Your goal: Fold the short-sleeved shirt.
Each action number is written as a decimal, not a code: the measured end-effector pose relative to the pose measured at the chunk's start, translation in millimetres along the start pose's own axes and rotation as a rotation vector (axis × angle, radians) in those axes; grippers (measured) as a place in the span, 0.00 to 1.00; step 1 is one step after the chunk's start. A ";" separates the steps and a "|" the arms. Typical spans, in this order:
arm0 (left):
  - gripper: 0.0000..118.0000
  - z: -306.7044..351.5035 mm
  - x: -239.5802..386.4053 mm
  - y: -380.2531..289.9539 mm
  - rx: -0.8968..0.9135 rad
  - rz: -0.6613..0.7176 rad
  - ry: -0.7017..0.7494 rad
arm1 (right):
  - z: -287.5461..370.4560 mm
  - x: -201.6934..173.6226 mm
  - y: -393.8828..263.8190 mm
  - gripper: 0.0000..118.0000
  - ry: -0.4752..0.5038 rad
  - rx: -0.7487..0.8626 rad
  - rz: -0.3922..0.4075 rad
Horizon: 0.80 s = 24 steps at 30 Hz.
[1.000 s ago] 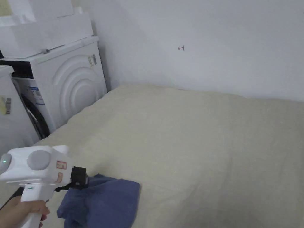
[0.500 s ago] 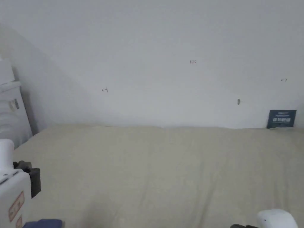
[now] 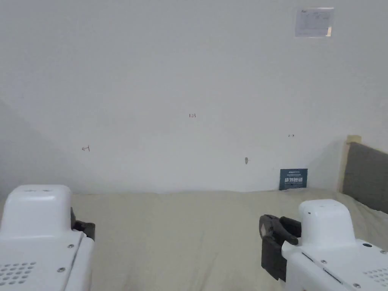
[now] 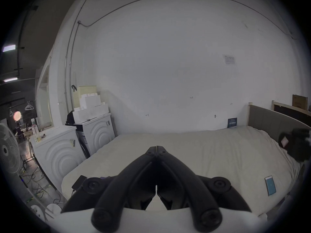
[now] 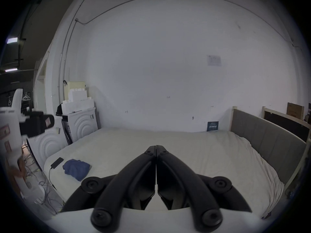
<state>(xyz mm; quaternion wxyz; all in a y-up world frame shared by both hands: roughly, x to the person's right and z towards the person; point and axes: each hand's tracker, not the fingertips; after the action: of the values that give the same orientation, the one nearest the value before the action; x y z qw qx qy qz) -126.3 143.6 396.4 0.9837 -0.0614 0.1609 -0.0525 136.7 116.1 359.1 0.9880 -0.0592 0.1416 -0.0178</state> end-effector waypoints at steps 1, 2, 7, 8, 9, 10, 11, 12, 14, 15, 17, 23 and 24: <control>0.00 5.1 3.2 -0.7 0.002 -0.014 -0.008 | 4.2 1.3 1.0 0.03 0.011 0.009 -0.013; 0.00 10.4 5.3 -2.2 0.010 -0.014 -0.011 | 7.5 1.9 1.2 0.03 0.021 0.015 -0.025; 0.00 26.0 -0.9 -6.1 0.007 0.019 -0.053 | 20.5 -2.5 -1.9 0.03 -0.020 0.015 0.042; 0.00 26.0 -1.9 -6.0 0.008 0.009 -0.055 | 22.3 -2.2 -2.9 0.03 -0.014 0.012 0.045; 0.00 25.9 -3.1 -4.7 0.002 -0.007 -0.059 | 23.9 -1.5 -4.2 0.03 -0.011 0.014 0.044; 0.00 26.6 -3.8 -4.2 0.000 -0.018 -0.058 | 24.6 -1.9 -4.9 0.03 -0.014 0.013 0.035; 0.00 28.4 -5.0 -4.7 0.011 -0.017 -0.046 | 25.9 -1.6 -5.4 0.03 -0.020 0.012 0.028; 0.00 30.4 -4.8 -5.0 0.011 -0.015 -0.042 | 27.8 -1.2 -5.6 0.04 -0.022 0.014 0.028; 0.00 33.6 -9.1 -7.4 0.014 -0.004 -0.049 | 30.7 2.2 -6.8 0.07 -0.045 0.029 0.032; 0.00 33.3 -10.1 -7.0 0.002 0.003 -0.050 | 32.2 3.2 -6.3 0.07 -0.059 0.039 0.033; 0.00 33.9 -10.9 -9.1 0.003 0.008 -0.048 | 34.6 5.9 -3.8 0.14 -0.074 0.053 0.011; 0.92 35.8 -8.0 -15.5 -0.014 -0.007 -0.081 | 47.1 -4.0 -1.9 0.98 -0.085 0.093 0.026; 0.93 37.1 -7.6 -16.5 -0.009 0.000 -0.084 | 48.9 -4.1 -0.6 0.98 -0.081 0.091 0.025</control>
<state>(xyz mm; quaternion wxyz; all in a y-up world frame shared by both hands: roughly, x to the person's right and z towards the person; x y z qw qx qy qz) -122.8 132.1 436.0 0.9892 -0.0680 0.1197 -0.0492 146.5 121.2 406.9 0.9947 -0.0129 0.1011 -0.0097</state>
